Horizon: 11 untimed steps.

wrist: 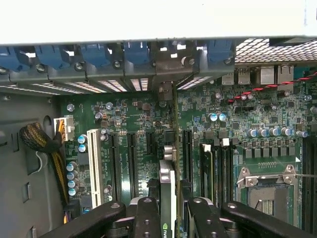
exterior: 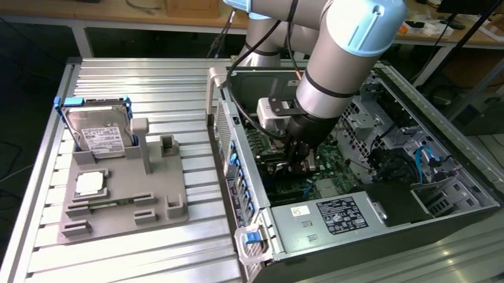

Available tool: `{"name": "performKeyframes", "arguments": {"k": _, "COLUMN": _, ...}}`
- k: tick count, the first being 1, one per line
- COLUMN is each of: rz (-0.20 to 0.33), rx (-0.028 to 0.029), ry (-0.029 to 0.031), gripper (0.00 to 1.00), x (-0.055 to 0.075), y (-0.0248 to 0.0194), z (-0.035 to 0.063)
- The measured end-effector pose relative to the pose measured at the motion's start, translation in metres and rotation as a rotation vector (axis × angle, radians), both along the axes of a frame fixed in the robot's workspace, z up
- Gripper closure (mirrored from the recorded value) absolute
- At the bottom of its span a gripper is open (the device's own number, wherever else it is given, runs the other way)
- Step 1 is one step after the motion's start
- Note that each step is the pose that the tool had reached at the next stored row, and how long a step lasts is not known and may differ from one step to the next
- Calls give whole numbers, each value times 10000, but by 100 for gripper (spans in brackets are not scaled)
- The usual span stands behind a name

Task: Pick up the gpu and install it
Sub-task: 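Insert the gpu into the slot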

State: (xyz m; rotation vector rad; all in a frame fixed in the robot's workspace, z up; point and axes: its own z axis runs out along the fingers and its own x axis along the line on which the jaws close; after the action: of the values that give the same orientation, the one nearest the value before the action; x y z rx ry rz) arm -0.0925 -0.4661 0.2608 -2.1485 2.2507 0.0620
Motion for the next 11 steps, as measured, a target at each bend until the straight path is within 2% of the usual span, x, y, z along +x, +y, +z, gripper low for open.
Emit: {"name": "performKeyframes", "arguments": {"k": 11, "rz": 0, "rx": 1, "ry": 34, "gripper": 73, "x": 0, "y": 0, "z": 37}}
